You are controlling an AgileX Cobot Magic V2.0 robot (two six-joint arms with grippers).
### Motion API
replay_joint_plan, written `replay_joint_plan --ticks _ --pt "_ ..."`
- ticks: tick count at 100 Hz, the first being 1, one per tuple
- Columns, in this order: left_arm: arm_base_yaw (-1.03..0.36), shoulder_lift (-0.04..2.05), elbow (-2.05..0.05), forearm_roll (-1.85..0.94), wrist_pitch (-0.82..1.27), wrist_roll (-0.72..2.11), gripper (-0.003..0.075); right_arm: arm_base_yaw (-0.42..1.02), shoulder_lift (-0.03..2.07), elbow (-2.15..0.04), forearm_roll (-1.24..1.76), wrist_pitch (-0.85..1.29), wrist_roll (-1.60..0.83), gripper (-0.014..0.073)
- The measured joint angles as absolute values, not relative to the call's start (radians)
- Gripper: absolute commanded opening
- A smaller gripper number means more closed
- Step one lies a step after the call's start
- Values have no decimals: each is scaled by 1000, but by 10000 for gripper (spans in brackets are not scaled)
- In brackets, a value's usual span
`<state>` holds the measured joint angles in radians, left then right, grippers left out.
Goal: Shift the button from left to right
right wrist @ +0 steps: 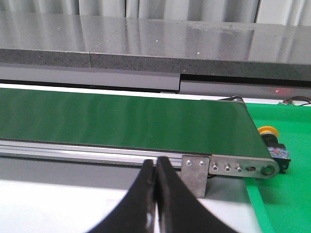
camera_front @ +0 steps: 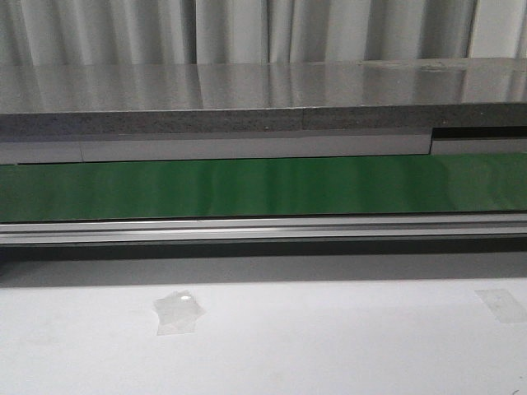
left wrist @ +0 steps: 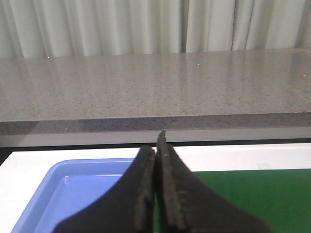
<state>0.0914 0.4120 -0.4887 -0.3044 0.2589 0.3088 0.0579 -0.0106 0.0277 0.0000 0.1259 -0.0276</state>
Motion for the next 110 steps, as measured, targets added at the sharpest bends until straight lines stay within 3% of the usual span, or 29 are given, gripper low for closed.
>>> replay_joint_plan --ticks 21,48,91,110 --pt "74 412 -482 -215 225 271 -20 58 -11 28 0 126 -28 -68" --pt "20 374 -336 78 77 -15 -20 58 -11 28 0 126 -26 -68" --pt "19 144 -15 109 -38 -45 -20 58 -11 28 0 126 -26 -68" --pt "19 20 0 125 -40 -73 -20 58 -11 28 0 126 -26 -68"
